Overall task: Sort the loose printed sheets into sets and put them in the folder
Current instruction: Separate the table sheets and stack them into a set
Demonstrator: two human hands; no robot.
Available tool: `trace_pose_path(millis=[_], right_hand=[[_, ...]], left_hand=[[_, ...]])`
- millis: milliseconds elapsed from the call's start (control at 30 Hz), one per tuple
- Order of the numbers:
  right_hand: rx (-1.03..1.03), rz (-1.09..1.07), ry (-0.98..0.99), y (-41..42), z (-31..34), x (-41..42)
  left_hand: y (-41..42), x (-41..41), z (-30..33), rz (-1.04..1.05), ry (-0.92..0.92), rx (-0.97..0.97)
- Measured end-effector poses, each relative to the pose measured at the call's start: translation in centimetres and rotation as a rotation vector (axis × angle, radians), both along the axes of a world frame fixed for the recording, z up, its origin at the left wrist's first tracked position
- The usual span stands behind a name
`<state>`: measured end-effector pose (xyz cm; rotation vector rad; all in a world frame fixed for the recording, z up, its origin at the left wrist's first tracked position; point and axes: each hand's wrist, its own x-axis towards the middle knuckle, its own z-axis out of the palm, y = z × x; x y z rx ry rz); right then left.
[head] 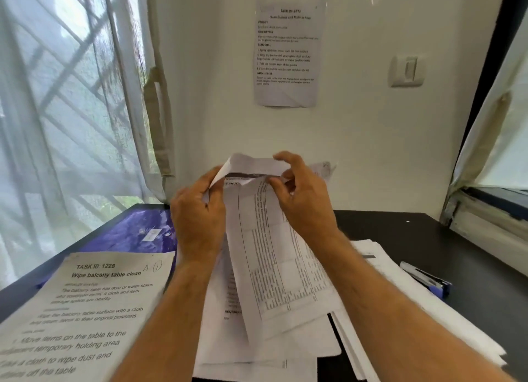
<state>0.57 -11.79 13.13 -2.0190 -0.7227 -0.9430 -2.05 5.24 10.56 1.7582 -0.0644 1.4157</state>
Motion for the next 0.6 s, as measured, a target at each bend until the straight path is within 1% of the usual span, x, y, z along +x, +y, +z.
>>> trace_pose_path(millis=[67, 167, 267, 400, 500, 600], right_hand=[[0.042, 0.007, -0.101, 0.2, 2.5, -0.8], [0.095, 0.017, -0.271, 0.2, 6.3, -2.1], [0.175, 0.013, -0.441, -0.1, 9.9, -3.4], [0.213, -0.028, -0.593, -1.0, 13.5, -4.7], [0.201, -0.104, -0.621, -1.8, 14.2, -4.6], [0.114, -0.193, -0.492, -2.7, 12.3, -3.7]], left_hand=[[-0.3, -0.6, 2.7, -0.021, -0.068, 0.073], [-1.5, -2.6, 6.7, -0.124, -0.157, 0.145], [-2.3, -4.0, 9.8, -0.251, -0.214, 0.139], [-3.3, -4.9, 12.1, -0.391, -0.239, 0.091], [-4.8, -5.4, 12.1, -0.478, -0.223, 0.024], [-6.2, -4.8, 10.2, -0.566, -0.113, -0.058]])
